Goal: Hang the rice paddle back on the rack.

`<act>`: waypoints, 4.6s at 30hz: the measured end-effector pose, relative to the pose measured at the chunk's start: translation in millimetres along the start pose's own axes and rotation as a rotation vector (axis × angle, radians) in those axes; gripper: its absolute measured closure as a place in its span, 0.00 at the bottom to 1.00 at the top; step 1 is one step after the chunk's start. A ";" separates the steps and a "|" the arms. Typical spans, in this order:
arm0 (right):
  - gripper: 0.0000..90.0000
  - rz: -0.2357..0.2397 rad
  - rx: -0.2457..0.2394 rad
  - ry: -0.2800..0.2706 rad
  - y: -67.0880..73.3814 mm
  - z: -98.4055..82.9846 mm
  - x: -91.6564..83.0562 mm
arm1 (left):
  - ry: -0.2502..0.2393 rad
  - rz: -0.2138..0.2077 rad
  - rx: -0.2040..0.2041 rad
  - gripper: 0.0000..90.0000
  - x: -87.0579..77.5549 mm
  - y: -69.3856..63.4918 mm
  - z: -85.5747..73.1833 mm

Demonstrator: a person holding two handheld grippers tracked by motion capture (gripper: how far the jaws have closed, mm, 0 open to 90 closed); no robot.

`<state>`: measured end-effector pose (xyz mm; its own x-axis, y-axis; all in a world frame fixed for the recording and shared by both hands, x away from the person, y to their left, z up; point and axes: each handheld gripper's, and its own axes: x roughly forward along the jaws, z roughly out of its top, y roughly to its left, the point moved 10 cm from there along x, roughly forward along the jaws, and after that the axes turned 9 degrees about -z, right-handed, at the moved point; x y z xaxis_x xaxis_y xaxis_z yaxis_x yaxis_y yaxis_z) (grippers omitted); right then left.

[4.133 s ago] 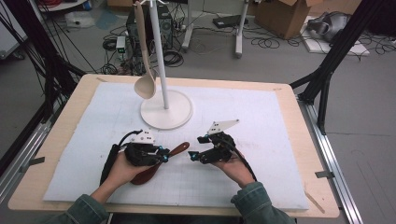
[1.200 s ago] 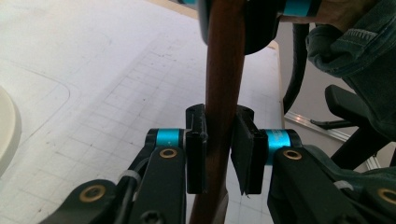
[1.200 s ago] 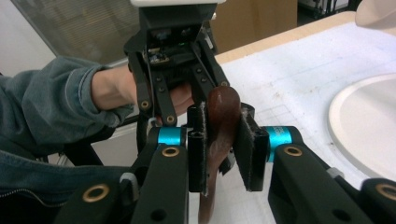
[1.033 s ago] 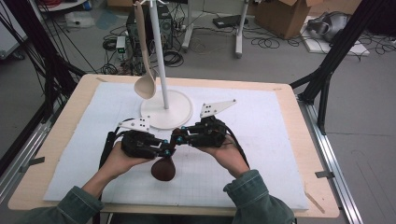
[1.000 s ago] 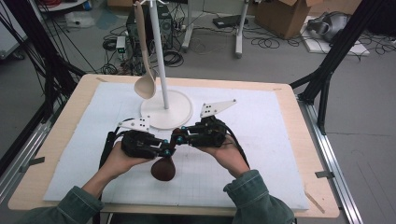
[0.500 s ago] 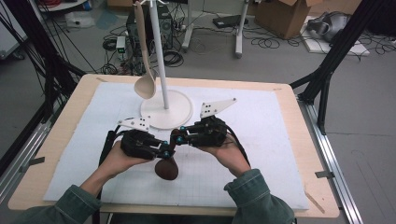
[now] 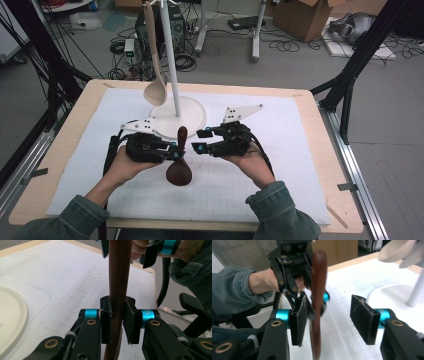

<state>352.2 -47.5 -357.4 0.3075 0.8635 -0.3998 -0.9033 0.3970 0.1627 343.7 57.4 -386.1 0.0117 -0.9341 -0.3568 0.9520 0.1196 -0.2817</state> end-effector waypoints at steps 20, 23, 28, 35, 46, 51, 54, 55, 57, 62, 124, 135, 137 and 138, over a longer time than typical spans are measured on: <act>0.38 -0.165 -0.017 0.008 -35.5 -25.6 -40.3 | -0.010 0.058 0.005 0.86 -16.1 14.6 26.5; 0.37 -0.183 -0.019 0.009 -39.8 -30.4 -46.4 | -0.012 0.062 0.011 0.86 -19.2 16.1 32.3; 0.36 -0.213 -0.012 0.003 -45.3 -37.2 -57.2 | -0.020 0.074 0.013 0.86 -24.2 20.7 41.4; 0.35 -0.243 -0.008 0.010 -51.3 -45.2 -67.3 | -0.021 0.088 0.015 0.86 -31.6 25.5 52.0; 0.34 -0.274 -0.009 0.018 -56.3 -56.4 -77.0 | -0.030 0.106 0.023 0.86 -42.1 34.2 75.9; 0.34 -0.289 -0.008 0.017 -59.8 -61.1 -82.3 | -0.037 0.118 0.027 0.86 -48.2 38.8 88.7; 0.33 -0.296 -0.008 0.013 -61.2 -63.1 -85.8 | -0.047 0.121 0.023 0.86 -51.7 41.8 95.8; 0.33 -0.297 -0.003 0.017 -60.7 -63.9 -86.7 | -0.041 0.127 0.027 0.86 -53.3 43.8 98.0; 0.32 -0.297 -0.004 0.014 -61.3 -64.6 -88.2 | -0.041 0.133 0.026 0.86 -54.9 46.0 101.4; 0.32 -0.303 -0.004 0.009 -62.4 -64.8 -91.1 | -0.042 0.142 0.030 0.86 -59.2 49.9 111.2; 0.30 -0.306 0.014 -0.009 -66.0 -72.8 -100.8 | -0.121 0.200 0.028 0.86 -103.1 95.7 219.4; 0.30 -0.299 0.013 -0.008 -65.3 -71.2 -100.1 | -0.131 0.212 0.008 0.86 -104.9 104.1 222.6; 0.30 -0.297 0.014 -0.005 -65.0 -71.5 -100.4 | -0.132 0.219 0.003 0.86 -105.2 106.0 222.3; 0.30 -0.296 0.014 -0.006 -64.9 -71.5 -100.4 | -0.132 0.219 0.001 0.86 -105.5 107.2 221.9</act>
<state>358.6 -182.2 -392.3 0.5585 0.7113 -0.4267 -0.7698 0.6361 0.0526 512.4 94.1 -181.1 0.2577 -0.9218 -0.2894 0.9225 0.3238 -0.2099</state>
